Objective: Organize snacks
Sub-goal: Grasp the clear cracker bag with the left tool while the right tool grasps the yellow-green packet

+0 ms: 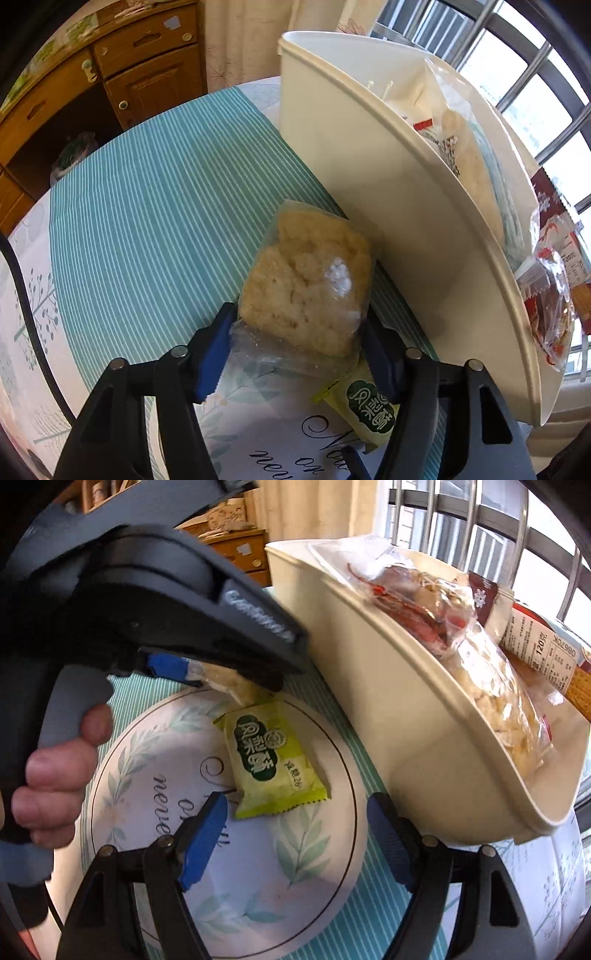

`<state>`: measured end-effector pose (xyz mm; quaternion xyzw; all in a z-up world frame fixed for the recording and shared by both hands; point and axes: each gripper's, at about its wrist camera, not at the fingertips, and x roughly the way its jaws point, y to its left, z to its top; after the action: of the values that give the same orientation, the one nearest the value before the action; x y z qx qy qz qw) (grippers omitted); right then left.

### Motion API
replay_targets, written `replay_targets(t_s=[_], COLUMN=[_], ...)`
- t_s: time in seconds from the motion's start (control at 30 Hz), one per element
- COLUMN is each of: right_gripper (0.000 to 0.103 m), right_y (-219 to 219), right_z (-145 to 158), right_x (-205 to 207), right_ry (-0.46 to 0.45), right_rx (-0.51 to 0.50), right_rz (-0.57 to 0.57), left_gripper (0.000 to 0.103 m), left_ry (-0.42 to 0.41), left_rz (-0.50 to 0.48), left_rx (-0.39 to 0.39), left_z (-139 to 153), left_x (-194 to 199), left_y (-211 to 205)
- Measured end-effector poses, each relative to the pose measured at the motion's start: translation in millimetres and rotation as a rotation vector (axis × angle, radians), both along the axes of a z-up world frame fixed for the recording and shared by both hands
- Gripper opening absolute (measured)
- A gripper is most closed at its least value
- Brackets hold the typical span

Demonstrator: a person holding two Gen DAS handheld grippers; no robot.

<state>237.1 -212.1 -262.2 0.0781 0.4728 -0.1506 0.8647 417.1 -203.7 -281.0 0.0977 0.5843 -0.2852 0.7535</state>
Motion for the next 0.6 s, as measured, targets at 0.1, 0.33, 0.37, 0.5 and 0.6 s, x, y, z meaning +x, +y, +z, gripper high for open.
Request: replay_targets(t_s=[0.1, 0.33, 0.37, 0.5, 0.6], right_gripper=[0.079, 0.078, 0.078, 0.078, 0.078], right_y=[3, 16, 21, 31, 40], right_z=[-2, 1, 1, -1, -3], right_x=[4, 12, 15, 25, 39], right_ry=[0.005, 0.024, 0.028, 0.045, 0.053], right_rx=[-0.020, -0.027, -0.032, -0.051, -0.064], right_rz=[-0.001, 0.018, 0.026, 0.050, 0.055], left_gripper=[0.062, 0.059, 0.059, 0.059, 0.059], left_ry=[0.012, 0.016, 0.019, 0.025, 0.036], left_rz=[0.014, 0.097, 0.118, 0.195, 0.260], left_rx=[-0.006, -0.016, -0.017, -0.024, -0.027], left_z=[0, 9, 11, 23, 30], left_x=[2, 5, 4, -1, -8], left_y=[7, 37, 44, 78, 108])
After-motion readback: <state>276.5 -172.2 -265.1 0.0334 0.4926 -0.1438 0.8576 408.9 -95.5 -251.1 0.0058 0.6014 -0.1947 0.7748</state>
